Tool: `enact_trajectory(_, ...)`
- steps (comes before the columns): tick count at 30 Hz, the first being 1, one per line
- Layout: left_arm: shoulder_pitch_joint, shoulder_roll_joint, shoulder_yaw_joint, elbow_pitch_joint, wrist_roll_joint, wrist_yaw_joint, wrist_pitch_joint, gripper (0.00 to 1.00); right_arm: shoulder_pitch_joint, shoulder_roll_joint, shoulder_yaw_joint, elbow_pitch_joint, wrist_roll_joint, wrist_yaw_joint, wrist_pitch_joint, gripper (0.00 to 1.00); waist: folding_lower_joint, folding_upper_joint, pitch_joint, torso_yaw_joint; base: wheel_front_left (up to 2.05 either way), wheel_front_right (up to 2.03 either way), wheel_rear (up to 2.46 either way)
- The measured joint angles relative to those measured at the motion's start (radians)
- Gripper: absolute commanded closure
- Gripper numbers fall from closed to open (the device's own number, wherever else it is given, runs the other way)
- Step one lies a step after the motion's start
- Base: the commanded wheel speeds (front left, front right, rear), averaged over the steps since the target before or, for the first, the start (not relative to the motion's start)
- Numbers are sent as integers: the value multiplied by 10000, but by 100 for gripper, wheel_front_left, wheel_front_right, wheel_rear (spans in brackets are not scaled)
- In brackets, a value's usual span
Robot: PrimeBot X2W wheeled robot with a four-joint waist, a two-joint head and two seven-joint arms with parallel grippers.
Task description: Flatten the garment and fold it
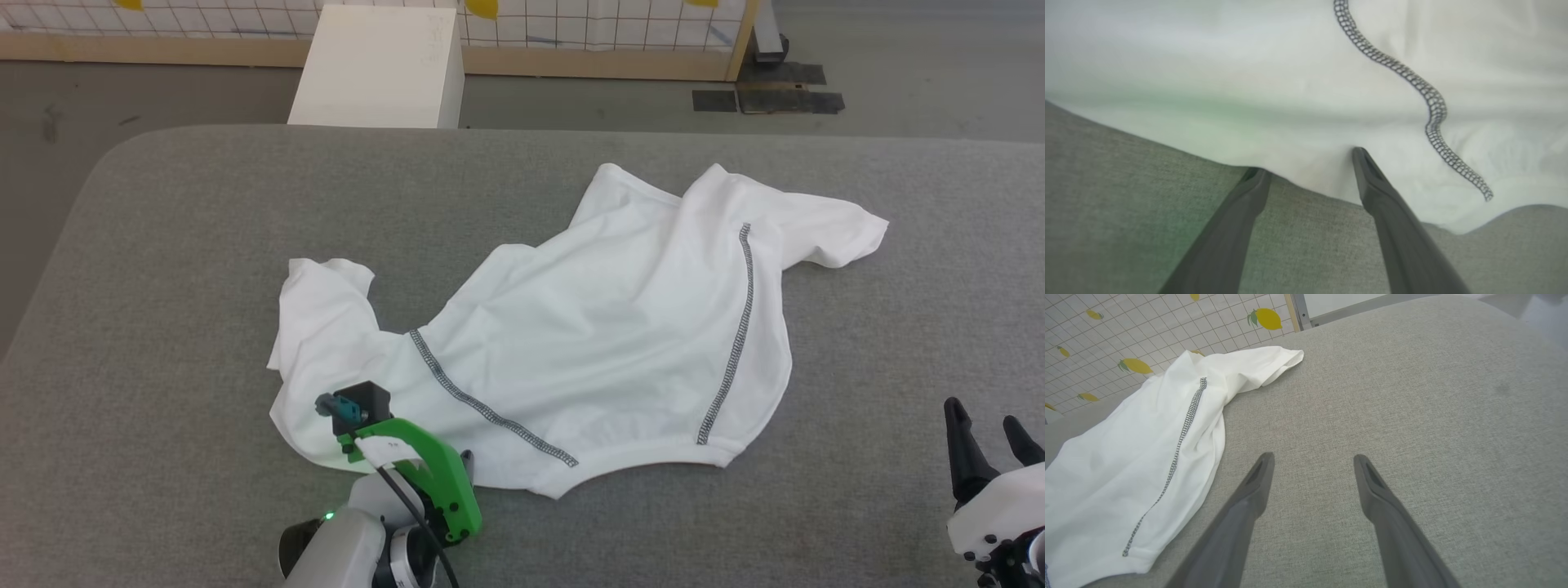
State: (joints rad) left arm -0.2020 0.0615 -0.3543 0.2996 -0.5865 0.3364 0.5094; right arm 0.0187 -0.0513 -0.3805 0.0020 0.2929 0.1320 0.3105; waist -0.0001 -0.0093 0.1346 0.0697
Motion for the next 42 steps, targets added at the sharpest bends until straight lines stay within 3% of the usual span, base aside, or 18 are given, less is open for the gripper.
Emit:
enact_trajectory(2, -13, 25, -8, -15, -42, -29, -10, 78, -5, -2, -27, 6, -2, 0, -31, 0, 0, 0, 80, -42, 0, 0, 0)
enact_trajectory(3, -12, 40, 10, -46, -50, -90, -123, 100, -20, 0, -29, 15, -6, 0, -33, 0, 0, 0, 118, -58, 0, 0, 0)
enact_trajectory(12, 134, -29, 10, -499, -261, -608, -911, 100, -126, -4, 713, -73, -621, 0, 418, 0, 0, 0, 228, 148, 0, 0, 0)
enact_trajectory(19, 371, -25, -180, -1406, -196, -621, -1160, 100, -1168, -29, 2182, 125, -1595, 0, 2602, 0, 0, 0, 400, 398, 0, 0, 0)
enact_trajectory(29, 373, -33, -556, -1952, -142, -581, -1168, 100, -2628, -849, 3638, 1453, -2405, 0, 5012, 0, 0, 0, 786, 929, 0, 0, 0)
enact_trajectory(39, 365, -58, -802, -1950, -265, -483, -1336, 100, -3035, -1118, 3603, 2057, -2589, 4, 5189, 0, 0, 0, 1148, 1307, 0, 0, 0)
enact_trajectory(40, 365, -59, -813, -1946, -276, -479, -1340, 100, -3057, -1120, 3591, 2080, -2562, 4, 5216, 58, 1, 0, 1170, 1324, 0, 0, 0)
enact_trajectory(41, 365, -61, -817, -1941, -290, -479, -1360, 100, -3059, -1118, 3603, 2082, -2525, 4, 5216, 94, 0, 0, 1181, 1329, 0, 0, 0)
enact_trajectory(42, 365, -61, -819, -1939, -328, -479, -1373, 100, -3060, -1133, 3636, 2079, -2431, 4, 5218, 100, 0, 0, 1182, 1323, 0, 0, 0)
